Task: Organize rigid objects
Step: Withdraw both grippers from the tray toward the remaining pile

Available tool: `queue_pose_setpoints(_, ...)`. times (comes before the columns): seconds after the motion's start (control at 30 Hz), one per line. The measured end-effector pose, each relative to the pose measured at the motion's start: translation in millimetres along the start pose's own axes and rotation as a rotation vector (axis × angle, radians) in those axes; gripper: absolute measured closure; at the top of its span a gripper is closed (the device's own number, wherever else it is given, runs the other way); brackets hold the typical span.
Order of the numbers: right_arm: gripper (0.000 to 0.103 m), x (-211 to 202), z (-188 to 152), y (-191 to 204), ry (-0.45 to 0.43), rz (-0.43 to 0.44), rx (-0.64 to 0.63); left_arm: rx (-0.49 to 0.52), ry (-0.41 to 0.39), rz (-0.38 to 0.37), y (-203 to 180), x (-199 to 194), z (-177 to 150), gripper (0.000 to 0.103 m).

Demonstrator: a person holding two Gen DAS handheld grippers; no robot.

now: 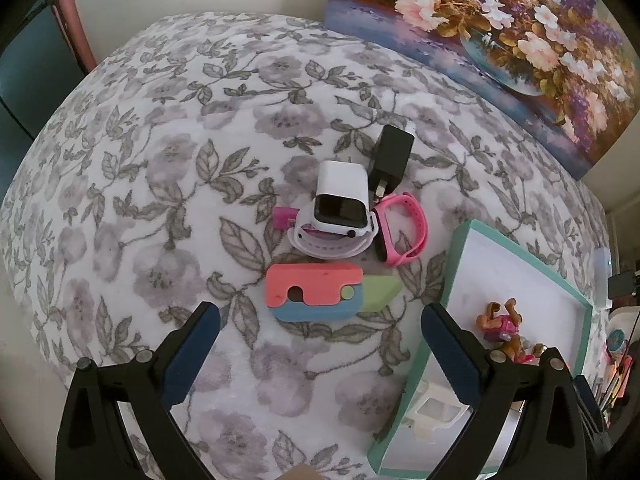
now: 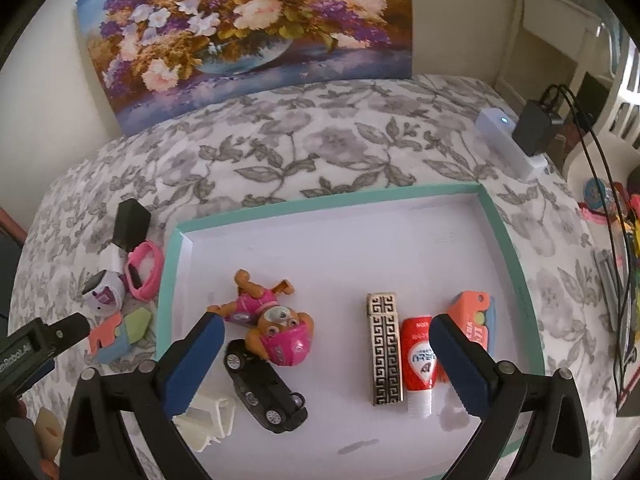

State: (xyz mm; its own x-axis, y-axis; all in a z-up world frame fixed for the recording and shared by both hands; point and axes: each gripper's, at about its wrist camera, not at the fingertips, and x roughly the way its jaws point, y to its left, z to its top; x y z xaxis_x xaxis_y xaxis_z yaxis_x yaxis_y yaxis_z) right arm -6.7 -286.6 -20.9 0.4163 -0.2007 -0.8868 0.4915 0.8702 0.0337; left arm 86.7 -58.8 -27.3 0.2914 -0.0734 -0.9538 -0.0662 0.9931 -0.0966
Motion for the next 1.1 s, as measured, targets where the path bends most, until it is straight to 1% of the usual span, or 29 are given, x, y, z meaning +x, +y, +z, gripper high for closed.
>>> queue_pose_setpoints(0.13,0.0,-0.1,1.2,1.1,0.002,0.05,0.022,-0.021,-0.007,0.003,7.6,-0.8,3.4,0.002)
queue_pose_setpoints(0.2,0.0,0.1,1.4,2.2,-0.003,0.055,0.029,-0.028,-0.008,0.003,11.4,-0.9,5.1,0.002)
queue_pose_setpoints(0.33,0.0,-5.4,0.4,6.4,-0.074,0.041,0.012,-0.051,-0.004,-0.005,19.9,0.2,8.0,0.002)
queue_pose_setpoints(0.43,0.0,-7.3,1.6,6.7,-0.093,0.04,0.025,-0.064,0.0,-0.017,24.1,0.9,9.1,0.002)
queue_pose_setpoints(0.57,0.0,-0.7,2.6,5.2,-0.049,0.055,0.053,-0.073,0.002,-0.03,28.1,1.6,10.6,0.002)
queue_pose_setpoints(0.7,0.0,-0.3,2.8,8.2,-0.072,0.079,0.061,-0.086,0.012,-0.045,34.0,4.8,12.5,0.002)
queue_pose_setpoints(0.8,0.0,-6.1,5.6,20.4,-0.127,0.11,0.046,-0.098,0.019,-0.053,41.1,7.3,16.3,0.002)
queue_pose_setpoints(0.87,0.0,-8.5,8.3,30.1,-0.152,0.114,0.026,-0.108,0.017,-0.054,47.3,8.4,19.9,0.002)
queue_pose_setpoints(1.0,0.0,-5.7,11.7,59.7,-0.135,0.125,-0.069,-0.13,0.016,-0.051,60.6,12.8,26.7,0.002)
queue_pose_setpoints(1.1,0.0,0.5,12.4,79.7,-0.091,0.136,-0.107,-0.152,0.03,-0.049,70.8,20.4,30.8,0.002)
